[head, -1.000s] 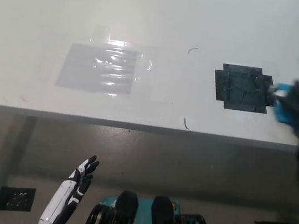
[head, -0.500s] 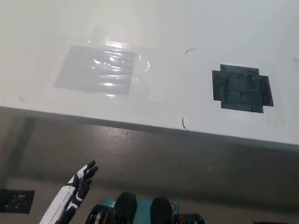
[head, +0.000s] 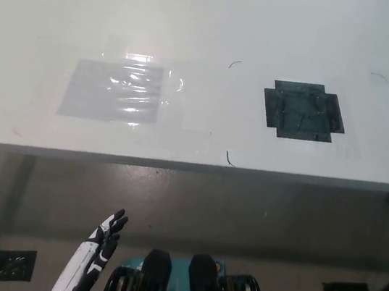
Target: A soft sponge is kept on the balc marked spot on the table infront of the robot and it uses its right hand fist to press down on it and drrags it across the table in a back and forth manner twice to clean it
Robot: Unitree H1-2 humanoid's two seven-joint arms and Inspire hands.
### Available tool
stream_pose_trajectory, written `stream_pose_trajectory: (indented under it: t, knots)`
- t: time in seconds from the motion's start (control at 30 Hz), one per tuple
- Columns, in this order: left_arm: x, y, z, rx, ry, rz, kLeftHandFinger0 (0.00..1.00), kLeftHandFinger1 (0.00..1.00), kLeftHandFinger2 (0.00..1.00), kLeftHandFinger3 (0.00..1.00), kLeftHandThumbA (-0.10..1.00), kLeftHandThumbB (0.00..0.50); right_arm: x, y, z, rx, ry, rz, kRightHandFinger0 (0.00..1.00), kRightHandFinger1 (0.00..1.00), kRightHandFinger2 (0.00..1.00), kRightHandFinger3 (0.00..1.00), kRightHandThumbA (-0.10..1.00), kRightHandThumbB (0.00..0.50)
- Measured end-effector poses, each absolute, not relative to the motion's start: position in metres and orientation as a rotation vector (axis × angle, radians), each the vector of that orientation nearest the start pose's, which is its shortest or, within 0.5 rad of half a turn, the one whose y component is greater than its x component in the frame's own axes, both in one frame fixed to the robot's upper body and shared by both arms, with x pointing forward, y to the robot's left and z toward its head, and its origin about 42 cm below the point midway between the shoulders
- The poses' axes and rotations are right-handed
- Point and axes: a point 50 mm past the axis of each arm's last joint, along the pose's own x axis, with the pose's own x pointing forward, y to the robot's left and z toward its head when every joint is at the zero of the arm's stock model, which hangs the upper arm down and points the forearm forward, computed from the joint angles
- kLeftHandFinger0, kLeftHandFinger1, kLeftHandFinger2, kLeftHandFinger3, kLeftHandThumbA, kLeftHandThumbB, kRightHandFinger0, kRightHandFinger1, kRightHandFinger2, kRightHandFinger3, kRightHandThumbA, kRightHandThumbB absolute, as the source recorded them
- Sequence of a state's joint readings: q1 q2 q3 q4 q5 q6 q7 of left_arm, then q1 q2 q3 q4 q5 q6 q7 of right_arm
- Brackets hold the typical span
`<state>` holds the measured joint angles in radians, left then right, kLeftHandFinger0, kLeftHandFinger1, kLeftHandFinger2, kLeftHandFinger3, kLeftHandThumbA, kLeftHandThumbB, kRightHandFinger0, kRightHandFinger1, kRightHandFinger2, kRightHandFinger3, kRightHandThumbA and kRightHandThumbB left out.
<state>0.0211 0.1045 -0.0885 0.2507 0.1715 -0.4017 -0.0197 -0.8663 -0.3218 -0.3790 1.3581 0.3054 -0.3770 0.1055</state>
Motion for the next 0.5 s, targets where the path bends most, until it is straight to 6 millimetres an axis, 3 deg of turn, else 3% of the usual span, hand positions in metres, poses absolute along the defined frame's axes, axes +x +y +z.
stream_pose_trajectory:
  t: [0.1, 0.33, 0.4, 0.5]
  knots:
    - [0.264, 0.220, 0.047, 0.260, -0.126, -0.171, 1.00, 1.00, 1.00, 1.00, 1.00, 0.048, 0.514, -0.308, 0.143, 0.323, 0.008, -0.221, 0.00, 0.00, 0.00, 0.00, 1.00, 0.074]
    - [0.265, 0.219, 0.045, 0.264, -0.121, -0.179, 1.00, 1.00, 1.00, 1.00, 1.00, 0.052, 0.528, -0.187, 0.150, 0.395, 0.035, -0.030, 0.00, 0.00, 0.00, 0.00, 1.00, 0.130]
    - [0.266, 0.218, 0.044, 0.264, -0.120, -0.182, 1.00, 1.00, 1.00, 1.00, 1.00, 0.056, 0.526, -0.161, 0.150, 0.400, 0.042, 0.014, 0.00, 0.00, 0.00, 0.00, 1.00, 0.131]
    - [0.266, 0.218, 0.044, 0.264, -0.119, -0.182, 1.00, 1.00, 1.00, 1.00, 1.00, 0.054, 0.524, -0.144, 0.150, 0.395, 0.047, 0.048, 0.00, 0.00, 0.00, 0.00, 1.00, 0.099]
